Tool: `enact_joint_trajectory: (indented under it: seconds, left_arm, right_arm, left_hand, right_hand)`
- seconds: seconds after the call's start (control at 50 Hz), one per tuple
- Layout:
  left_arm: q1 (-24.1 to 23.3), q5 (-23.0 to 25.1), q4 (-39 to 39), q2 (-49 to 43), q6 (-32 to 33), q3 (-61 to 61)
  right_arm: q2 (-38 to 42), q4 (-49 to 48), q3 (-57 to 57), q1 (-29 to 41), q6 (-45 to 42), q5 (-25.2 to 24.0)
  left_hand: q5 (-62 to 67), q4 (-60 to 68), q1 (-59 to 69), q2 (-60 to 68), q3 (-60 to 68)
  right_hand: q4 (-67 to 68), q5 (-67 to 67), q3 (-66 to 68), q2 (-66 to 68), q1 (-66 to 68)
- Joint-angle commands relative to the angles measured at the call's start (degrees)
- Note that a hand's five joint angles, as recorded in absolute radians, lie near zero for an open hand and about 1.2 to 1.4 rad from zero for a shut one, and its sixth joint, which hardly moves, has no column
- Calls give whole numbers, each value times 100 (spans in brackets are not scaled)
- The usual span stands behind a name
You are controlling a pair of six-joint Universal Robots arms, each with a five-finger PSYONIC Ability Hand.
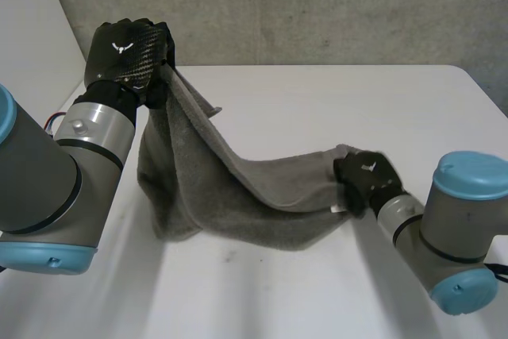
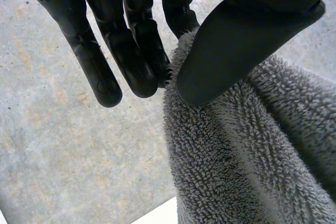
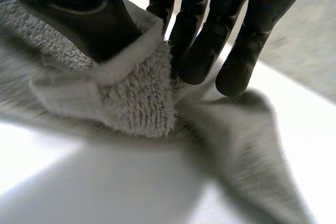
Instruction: Fold the towel.
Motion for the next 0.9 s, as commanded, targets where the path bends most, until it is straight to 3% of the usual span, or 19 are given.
enact_joint_trajectory:
  seconds: [0.02, 0.1, 0.14, 0.16, 0.2, 0.26, 0.3, 0.38, 0.42, 0.54, 0.6, 0.76, 0.8, 0.86, 0.9]
  left_arm:
    - [9, 0, -17, 27, 1, 3]
    - [105, 18, -96, 97, 45, -15]
    - [114, 27, -175, 167, 54, -15]
    - [114, 27, -176, 167, 54, -15]
    - [149, 70, -604, 534, 80, 11]
    - [315, 80, -1192, 922, 106, 160]
    - [421, 88, -1517, 1063, 159, 257]
    - [527, 97, -2223, 1328, 414, 477]
    - [536, 97, -2888, 1477, 842, 626]
    - [545, 97, -3418, 1416, 1617, 539]
    - [562, 106, -3410, 1398, 1697, 460]
    - [615, 264, -2865, 9, 1724, 521]
    - [615, 282, -2454, -638, 1697, 967]
    - [615, 273, -1919, -1262, 1671, 1669]
    - [615, 256, -1611, -1483, 1636, 2082]
  right_arm:
    - [-1405, -11, -18, -29, 72, 243]
    - [-2007, 420, -150, -46, 2, 5]
    - [-2418, 1399, -674, -177, -33, -214]
    - [-2420, 1405, -678, -178, -33, -215]
    - [-2578, 2856, -1508, -388, -199, -407]
    - [-2613, 3593, -1970, -574, -367, -487]
    - [-2675, 4888, -2792, -915, -952, -671]
    - [-2684, 5957, -3490, -1066, -1606, -848]
    - [-2684, 6649, -4076, -1066, -1895, -891]
    - [-2569, 6810, -4334, -1110, -1905, -1014]
    - [-2394, 6819, -4132, -1092, -1940, -1015]
    - [-1049, 6617, -3982, -969, -2019, -891]
    - [-349, 6005, -4533, -786, -1949, -638]
    - [-21, 5615, -4914, -653, -1949, -417]
    - [522, 4740, -5780, -495, -1931, 73]
  left_hand:
    - [1074, 1012, 1094, 1021, 1023]
    - [1074, 1012, 1094, 1021, 1023]
    - [1074, 1012, 1094, 1021, 1023]
    - [1074, 1012, 1094, 1021, 1023]
    - [1074, 1012, 1094, 1021, 1023]
    - [1074, 1012, 1094, 1021, 1023]
    - [1074, 1012, 1094, 1021, 1023]
    - [1074, 1012, 1094, 1021, 1023]
    - [1074, 1012, 1094, 1021, 1023]
    - [1074, 1012, 1094, 1021, 1023]
    - [1074, 1012, 1094, 1021, 1023]
    - [1074, 1012, 1094, 1021, 1023]
    - [1074, 1012, 1094, 1021, 1023]
    - [1074, 1012, 1094, 1021, 1023]
    - [1074, 1012, 1094, 1021, 1023]
  right_hand:
    - [316, 345, 369, 597, 307]
    - [316, 345, 369, 597, 307]
    - [316, 345, 369, 597, 307]
    - [316, 345, 369, 597, 307]
    - [316, 345, 369, 597, 307]
    - [316, 345, 369, 597, 307]
    - [316, 345, 369, 597, 307]
    - [316, 345, 369, 597, 307]
    - [316, 345, 369, 597, 307]
    - [316, 345, 369, 597, 307]
    - [316, 345, 369, 597, 307]
    - [316, 345, 369, 597, 307]
    - [316, 345, 369, 597, 307]
    - [316, 345, 369, 597, 307]
    - [316, 345, 369, 597, 307]
